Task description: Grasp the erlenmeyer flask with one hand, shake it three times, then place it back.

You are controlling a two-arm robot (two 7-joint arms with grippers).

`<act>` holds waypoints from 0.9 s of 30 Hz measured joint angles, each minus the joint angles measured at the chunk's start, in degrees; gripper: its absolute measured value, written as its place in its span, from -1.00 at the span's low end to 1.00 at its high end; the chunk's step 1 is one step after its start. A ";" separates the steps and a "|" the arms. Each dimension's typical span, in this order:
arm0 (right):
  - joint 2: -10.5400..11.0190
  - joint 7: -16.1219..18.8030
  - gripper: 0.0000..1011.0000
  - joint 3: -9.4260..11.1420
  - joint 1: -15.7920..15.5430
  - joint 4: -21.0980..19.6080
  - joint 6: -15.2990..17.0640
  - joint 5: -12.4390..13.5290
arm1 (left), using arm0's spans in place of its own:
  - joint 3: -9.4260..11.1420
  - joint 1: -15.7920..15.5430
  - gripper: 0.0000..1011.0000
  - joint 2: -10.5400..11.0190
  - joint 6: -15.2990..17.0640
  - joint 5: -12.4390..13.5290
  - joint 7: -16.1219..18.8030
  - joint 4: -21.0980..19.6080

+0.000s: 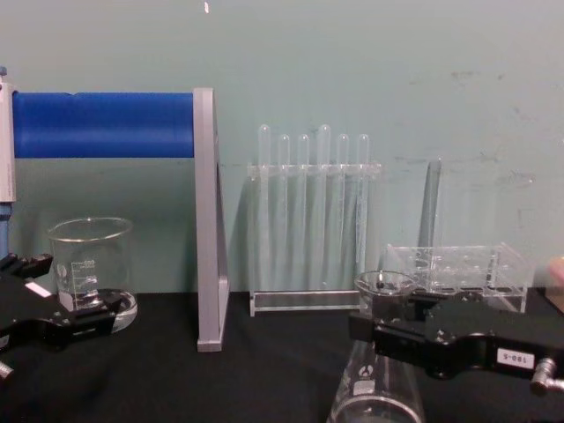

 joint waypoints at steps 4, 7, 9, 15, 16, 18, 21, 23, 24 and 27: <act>0.00 0.00 -0.10 0.00 0.00 0.00 0.00 0.00 | 0.00 0.00 0.98 0.00 0.00 0.00 0.00 0.00; 0.00 0.00 -0.10 0.00 0.00 0.00 0.00 0.00 | 0.00 0.00 0.98 0.00 0.00 0.00 0.00 0.00; 0.00 0.00 -0.10 0.00 0.00 0.00 0.00 0.00 | 0.00 0.00 0.98 0.00 0.00 0.00 0.00 0.00; 0.09 0.31 -0.10 0.10 -0.09 0.00 -0.33 0.03 | 0.00 0.00 0.98 0.00 0.00 0.00 0.00 0.00; 0.11 0.56 -0.10 0.25 -0.19 -0.02 -0.72 0.18 | 0.00 0.00 0.98 0.00 0.00 0.00 0.00 0.00; 0.13 0.72 -0.10 0.54 -0.34 -0.20 -1.06 0.50 | 0.00 0.00 0.98 0.00 0.00 0.00 0.00 0.00; 0.13 0.67 -0.10 1.34 -0.78 -1.14 -1.32 1.47 | 0.00 0.00 0.98 0.00 0.00 0.00 0.00 0.00; 0.25 -0.07 -0.10 1.95 -1.24 -2.36 -1.07 2.04 | 0.00 0.00 0.98 0.00 0.00 0.00 0.00 0.00; 0.46 -0.97 -0.10 2.54 -1.67 -3.73 -0.53 2.46 | 0.00 0.00 0.98 0.00 0.00 0.00 0.00 0.00; 0.82 -2.59 -0.10 3.53 -2.44 -5.97 0.49 3.04 | 0.00 0.00 0.98 0.00 0.00 0.00 0.00 0.00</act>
